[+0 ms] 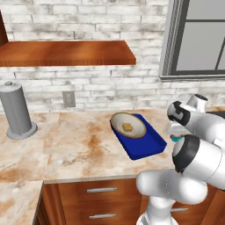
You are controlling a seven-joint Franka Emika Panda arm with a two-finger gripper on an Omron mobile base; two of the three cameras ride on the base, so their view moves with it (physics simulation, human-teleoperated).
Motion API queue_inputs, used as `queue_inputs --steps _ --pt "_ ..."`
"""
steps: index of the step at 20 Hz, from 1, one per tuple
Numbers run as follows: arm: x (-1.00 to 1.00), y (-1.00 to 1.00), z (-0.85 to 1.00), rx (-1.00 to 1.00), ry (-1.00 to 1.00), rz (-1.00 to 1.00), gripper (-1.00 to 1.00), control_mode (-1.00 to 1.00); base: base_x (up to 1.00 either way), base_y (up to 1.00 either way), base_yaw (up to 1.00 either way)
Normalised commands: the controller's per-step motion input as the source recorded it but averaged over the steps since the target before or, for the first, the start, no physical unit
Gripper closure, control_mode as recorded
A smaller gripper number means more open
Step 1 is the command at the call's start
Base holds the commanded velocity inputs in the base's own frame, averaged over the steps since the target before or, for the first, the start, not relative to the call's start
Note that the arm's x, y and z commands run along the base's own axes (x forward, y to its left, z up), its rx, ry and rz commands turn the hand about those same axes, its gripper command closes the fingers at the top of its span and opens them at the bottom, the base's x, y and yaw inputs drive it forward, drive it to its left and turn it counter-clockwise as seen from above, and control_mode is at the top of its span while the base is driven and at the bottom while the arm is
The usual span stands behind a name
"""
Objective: Place the bowl with cake and the cupcake onto the tray.
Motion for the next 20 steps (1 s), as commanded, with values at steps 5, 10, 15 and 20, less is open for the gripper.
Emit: queue_inputs --steps 5,10,15,20 --pt "-0.07 0.56 0.34 0.0 -0.01 0.11 1.0 -1.0 0.0 0.0 0.0" --pt "0.0 0.35 0.07 0.0 -0.01 0.09 1.0 -1.0 0.0 0.0 0.0" --pt "0.0 0.51 0.01 0.0 0.0 0.03 1.0 -1.0 0.0 0.0 0.0" --pt "0.0 0.4 -0.01 0.0 0.0 0.0 1.0 -1.0 0.0 0.0 0.0"
